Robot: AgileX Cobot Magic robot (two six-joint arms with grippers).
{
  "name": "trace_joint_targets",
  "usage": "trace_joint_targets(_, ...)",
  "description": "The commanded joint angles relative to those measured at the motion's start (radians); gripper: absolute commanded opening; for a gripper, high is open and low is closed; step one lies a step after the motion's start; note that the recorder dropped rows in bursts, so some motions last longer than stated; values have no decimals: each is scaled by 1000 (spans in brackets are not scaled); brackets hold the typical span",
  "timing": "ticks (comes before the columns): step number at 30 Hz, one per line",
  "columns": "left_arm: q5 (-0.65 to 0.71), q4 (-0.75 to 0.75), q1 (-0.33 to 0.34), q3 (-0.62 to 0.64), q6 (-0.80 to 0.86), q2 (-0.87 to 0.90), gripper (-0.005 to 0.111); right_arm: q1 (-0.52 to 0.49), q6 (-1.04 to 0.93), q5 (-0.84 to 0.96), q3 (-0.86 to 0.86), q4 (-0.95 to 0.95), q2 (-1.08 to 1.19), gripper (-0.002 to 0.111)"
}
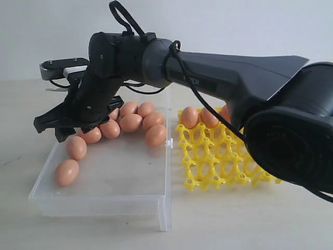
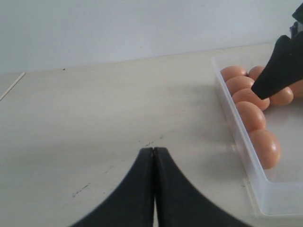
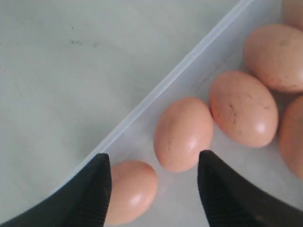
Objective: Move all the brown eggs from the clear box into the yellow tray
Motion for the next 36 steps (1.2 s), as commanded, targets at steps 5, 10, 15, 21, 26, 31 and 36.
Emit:
trace_joint_targets(5,-14,-3,1,-4,-4,-6,0,-7,10,-52,-49,22,79,54)
trace_joint_targets(10,-14,-3,1,-4,-4,-6,0,-7,10,-86,-49,19,111,54)
trace_joint_targets(15,-14,-3,1,-4,-4,-6,0,-7,10,-146,-49,19,120,54)
trace_joint_targets(21,-14,-3,1,-4,-4,-6,0,-7,10,-156,-49,19,138,54)
trace_joint_targets(26,-14,-3,1,-4,-4,-6,0,-7,8,-162,-49,19,150,28)
trace_joint_targets(31,-14,-3,1,-4,-4,-6,0,-7,-19,-173,-49,16,135,0)
trace_joint_targets(36,-14,-3,1,-4,-4,-6,0,-7,-36,-190,-49,-4,96,0)
